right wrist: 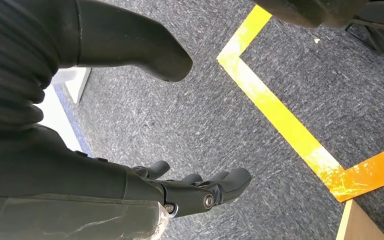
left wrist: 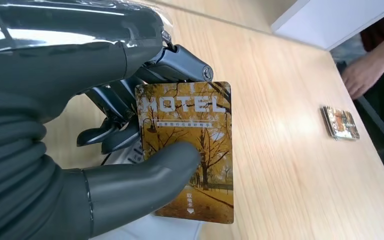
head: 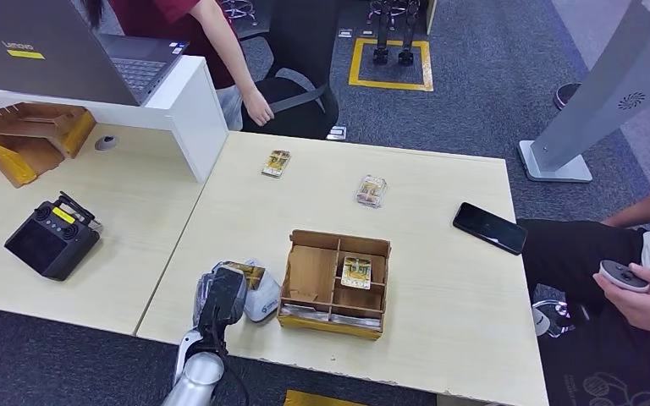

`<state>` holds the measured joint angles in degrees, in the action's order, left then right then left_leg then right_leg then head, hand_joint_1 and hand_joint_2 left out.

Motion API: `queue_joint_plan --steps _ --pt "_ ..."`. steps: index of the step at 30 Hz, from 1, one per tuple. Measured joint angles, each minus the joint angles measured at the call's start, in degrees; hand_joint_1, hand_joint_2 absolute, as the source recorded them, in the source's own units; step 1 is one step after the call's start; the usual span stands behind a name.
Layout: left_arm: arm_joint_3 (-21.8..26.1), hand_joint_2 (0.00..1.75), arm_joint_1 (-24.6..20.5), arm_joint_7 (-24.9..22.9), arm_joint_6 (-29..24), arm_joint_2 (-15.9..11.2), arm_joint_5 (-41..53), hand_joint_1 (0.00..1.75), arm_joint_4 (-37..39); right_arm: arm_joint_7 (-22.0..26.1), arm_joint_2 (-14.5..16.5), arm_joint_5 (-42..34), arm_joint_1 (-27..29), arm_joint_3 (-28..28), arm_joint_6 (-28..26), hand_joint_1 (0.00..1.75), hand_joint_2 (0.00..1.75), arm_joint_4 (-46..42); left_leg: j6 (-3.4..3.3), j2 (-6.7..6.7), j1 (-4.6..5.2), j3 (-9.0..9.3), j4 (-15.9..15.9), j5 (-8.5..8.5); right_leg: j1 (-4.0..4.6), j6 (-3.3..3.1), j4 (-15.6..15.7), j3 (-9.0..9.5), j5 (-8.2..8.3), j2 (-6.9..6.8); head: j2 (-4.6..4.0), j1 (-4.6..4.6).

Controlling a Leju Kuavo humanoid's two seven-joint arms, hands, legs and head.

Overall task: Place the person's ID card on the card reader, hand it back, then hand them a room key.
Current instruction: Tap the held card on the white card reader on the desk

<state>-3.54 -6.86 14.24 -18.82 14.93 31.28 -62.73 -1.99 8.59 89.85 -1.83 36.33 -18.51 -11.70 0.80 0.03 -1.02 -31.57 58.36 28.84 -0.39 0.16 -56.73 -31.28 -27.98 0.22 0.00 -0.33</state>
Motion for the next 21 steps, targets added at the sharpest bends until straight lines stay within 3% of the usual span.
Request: queue_joint_plan --steps 6,21 --pt "-1.48 1.75 1.14 0.16 3.00 -0.43 -4.67 1.75 -2.91 -0.02 0.02 -0.14 0.02 0.00 -0.32 0.00 1.75 0.09 0.00 -0.01 0.00 -0.04 0.00 0.00 0.00 0.00 0.00 -0.03 0.00 -0.01 0.00 0.01" --pt "-5.43 1.75 0.89 -6.95 -5.65 -1.62 9.73 1.75 -3.16 -0.25 0.33 -0.08 0.00 0.00 -0.60 0.00 1.75 0.15 0.00 0.00 0.00 -0.05 0.00 0.00 0.00 0.00 0.00 -0.05 0.00 0.00 0.00 0.01"
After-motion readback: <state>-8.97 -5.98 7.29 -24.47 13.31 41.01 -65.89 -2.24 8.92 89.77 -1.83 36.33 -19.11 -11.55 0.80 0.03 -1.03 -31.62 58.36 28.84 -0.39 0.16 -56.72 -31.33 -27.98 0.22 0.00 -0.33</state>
